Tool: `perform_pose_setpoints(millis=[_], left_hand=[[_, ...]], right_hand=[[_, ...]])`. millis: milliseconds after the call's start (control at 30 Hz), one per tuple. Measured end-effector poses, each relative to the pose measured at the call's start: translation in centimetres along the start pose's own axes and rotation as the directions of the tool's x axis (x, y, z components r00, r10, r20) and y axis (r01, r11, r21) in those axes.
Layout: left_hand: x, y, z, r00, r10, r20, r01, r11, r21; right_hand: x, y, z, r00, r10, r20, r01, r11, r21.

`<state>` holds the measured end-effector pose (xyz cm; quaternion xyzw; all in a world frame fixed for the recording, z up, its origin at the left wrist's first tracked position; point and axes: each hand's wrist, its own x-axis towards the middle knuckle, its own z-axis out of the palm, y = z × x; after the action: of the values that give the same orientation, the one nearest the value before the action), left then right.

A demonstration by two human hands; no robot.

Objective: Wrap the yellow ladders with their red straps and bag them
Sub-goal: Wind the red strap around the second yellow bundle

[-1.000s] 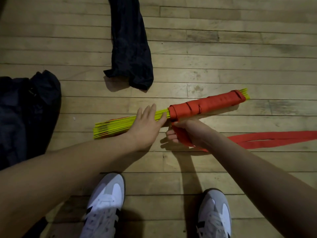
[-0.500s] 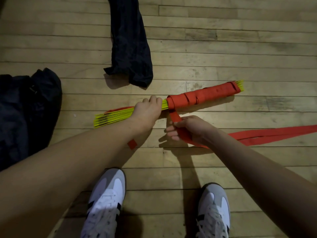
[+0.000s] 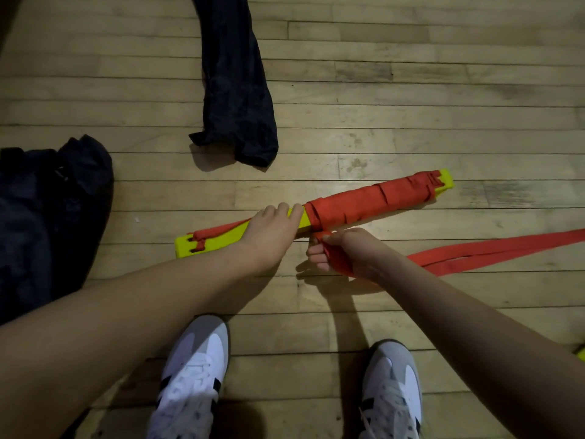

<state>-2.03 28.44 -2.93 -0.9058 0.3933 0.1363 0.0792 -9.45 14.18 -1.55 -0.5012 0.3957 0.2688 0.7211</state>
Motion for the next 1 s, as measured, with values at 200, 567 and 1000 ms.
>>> perform_pose_setpoints(millis=[200, 567, 1000], left_hand=[[0.8, 0.1, -1.0, 0.994, -0.094, 0.06, 0.101, 0.988, -0.118], [2.4, -0.8, -1.2, 0.985, -0.109, -0.131, 0.127, 0.982, 0.138], [-1.3, -0.3, 1.0, 0.998, 0.041, 0.057, -0.043, 0.999, 0.034]], right_hand=[[-0.4, -0.2, 0.5, 0.999, -0.012, -0.046, 0.007, 0.995, -0.099], [-0.3, -2.0, 0.5, 0.997, -0.079, 0.02, 0.08, 0.993, -0.087], [0.4, 1.0, 0.9, 0.998, -0.055, -0.025, 0.053, 0.997, -0.06]])
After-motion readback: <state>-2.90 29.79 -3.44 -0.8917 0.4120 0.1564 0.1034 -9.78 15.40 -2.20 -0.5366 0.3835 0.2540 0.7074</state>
